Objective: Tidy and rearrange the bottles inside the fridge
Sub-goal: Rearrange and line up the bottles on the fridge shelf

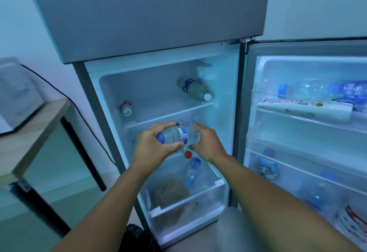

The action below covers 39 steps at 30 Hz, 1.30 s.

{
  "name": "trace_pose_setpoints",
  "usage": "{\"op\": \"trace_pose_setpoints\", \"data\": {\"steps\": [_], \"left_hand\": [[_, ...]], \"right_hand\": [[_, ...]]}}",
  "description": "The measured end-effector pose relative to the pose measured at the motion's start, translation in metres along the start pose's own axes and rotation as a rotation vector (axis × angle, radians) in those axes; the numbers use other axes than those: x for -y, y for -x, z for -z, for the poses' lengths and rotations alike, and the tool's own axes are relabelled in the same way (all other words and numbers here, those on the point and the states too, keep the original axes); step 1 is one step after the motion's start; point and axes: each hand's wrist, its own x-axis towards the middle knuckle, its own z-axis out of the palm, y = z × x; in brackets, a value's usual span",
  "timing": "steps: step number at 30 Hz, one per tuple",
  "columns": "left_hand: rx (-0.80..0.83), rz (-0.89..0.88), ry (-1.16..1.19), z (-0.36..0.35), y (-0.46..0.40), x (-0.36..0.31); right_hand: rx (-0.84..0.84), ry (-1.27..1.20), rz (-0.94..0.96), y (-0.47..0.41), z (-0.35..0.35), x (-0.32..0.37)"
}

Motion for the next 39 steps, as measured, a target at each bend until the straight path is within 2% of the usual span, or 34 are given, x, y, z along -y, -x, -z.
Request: {"op": "trace_pose_setpoints", "data": {"steps": [5, 9, 13, 17, 22, 26, 33, 39], "left_hand": [[-0.24, -0.144, -0.012, 0.013, -0.022, 0.008], [-0.34, -0.32, -0.131, 0.008, -0.039, 0.027], [-0.305, -0.402, -0.326, 0.001, -0.051, 0.061], [-0.287, -0.408, -0.494, -0.001, -0.072, 0.093], [-0.24, -0.325, -0.64, -0.005, -0.092, 0.12], [-0.284, -0.166, -0.632, -0.011, -0.106, 0.132], [-0.247, -0.013, -0.969, -0.016, -0.146, 0.147], [-0.241, 0.077, -1.006, -0.018, -0.177, 0.16]], "right_hand": [[-0.074, -0.075, 0.098, -0.057, -0.005, 0.019], [0.016, -0.07, 0.108, -0.097, -0.014, 0.033], [0.244, 0.293, 0.147, -0.128, -0.031, 0.033], [0.235, 0.523, 0.235, -0.15, -0.04, 0.009], [0.028, 0.513, 0.334, -0.15, -0.061, -0.015], [-0.087, 0.489, 0.359, -0.151, -0.074, -0.023], [-0.178, 0.439, 0.376, -0.15, -0.079, -0.024], [-0.241, 0.434, 0.389, -0.153, -0.084, -0.027]]}}
